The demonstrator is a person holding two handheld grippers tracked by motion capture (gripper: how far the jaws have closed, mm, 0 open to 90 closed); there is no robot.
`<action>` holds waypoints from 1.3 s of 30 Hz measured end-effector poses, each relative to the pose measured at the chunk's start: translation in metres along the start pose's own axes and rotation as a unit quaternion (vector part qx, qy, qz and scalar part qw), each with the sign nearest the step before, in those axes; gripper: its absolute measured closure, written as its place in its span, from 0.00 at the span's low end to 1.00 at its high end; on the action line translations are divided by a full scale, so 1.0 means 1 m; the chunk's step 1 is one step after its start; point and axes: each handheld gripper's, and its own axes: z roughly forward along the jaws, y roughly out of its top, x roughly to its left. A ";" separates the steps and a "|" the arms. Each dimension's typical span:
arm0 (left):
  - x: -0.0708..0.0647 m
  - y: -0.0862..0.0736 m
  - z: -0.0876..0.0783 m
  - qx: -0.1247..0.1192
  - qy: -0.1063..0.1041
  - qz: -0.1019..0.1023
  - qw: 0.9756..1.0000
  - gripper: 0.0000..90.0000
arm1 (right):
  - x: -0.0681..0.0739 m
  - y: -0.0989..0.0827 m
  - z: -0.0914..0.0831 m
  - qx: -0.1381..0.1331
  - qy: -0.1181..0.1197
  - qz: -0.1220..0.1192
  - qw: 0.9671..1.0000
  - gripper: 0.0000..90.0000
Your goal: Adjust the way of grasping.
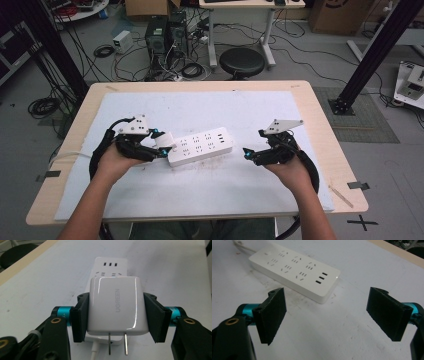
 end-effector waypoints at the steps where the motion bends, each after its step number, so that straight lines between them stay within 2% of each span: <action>1: -0.001 0.001 0.001 -0.001 -0.003 0.007 1.000 0.47 | 0.001 0.001 0.000 0.000 0.004 -0.001 1.000 0.19; 4: -0.009 0.004 0.006 -0.016 -0.024 0.022 0.999 0.47 | 0.005 0.006 0.001 0.003 0.019 -0.001 1.000 0.19; 6: -0.014 0.006 0.009 -0.017 -0.032 0.039 0.999 0.47 | 0.008 0.008 0.003 0.004 0.032 -0.005 0.999 0.18; 9: -0.024 0.008 0.015 -0.018 -0.037 0.060 0.997 0.47 | 0.014 0.012 0.007 0.006 0.056 -0.006 0.998 0.18; 11: -0.029 0.009 0.019 -0.025 -0.042 0.066 0.997 0.47 | 0.018 0.013 0.010 0.005 0.066 -0.005 0.998 0.18; 14: -0.037 0.012 0.026 -0.036 -0.047 0.083 0.995 0.47 | 0.023 0.015 0.013 0.003 0.089 0.003 0.996 0.18; 20: -0.050 0.013 0.042 -0.036 -0.045 0.115 0.992 0.47 | 0.028 0.016 0.020 0.001 0.127 0.027 0.991 0.19; 22: -0.055 0.014 0.046 -0.039 -0.041 0.134 0.989 0.47 | 0.029 0.016 0.024 -0.002 0.156 0.044 0.987 0.19; 25: -0.062 0.013 0.052 -0.042 -0.036 0.152 0.987 0.47 | 0.031 0.015 0.029 -0.008 0.181 0.064 0.981 0.19; 27: -0.067 0.013 0.056 -0.045 -0.030 0.162 0.985 0.47 | 0.034 0.014 0.033 -0.011 0.193 0.075 0.978 0.19; 28: -0.067 0.013 0.056 -0.045 -0.030 0.162 0.985 0.47 | 0.034 0.014 0.033 -0.011 0.193 0.075 0.978 0.19; 29: -0.072 0.012 0.060 -0.048 -0.020 0.175 0.983 0.47 | 0.037 0.012 0.040 -0.013 0.212 0.085 0.973 0.18; 32: -0.076 0.012 0.063 -0.053 -0.012 0.185 0.981 0.47 | 0.040 0.010 0.045 -0.010 0.225 0.099 0.969 0.18; 36: -0.083 0.012 0.064 -0.064 0.001 0.201 0.978 0.47 | 0.043 0.008 0.054 -0.013 0.257 0.123 0.958 0.18; 39: -0.085 0.012 0.063 -0.071 0.005 0.204 0.976 0.47 | 0.044 0.009 0.059 -0.017 0.273 0.133 0.953 0.19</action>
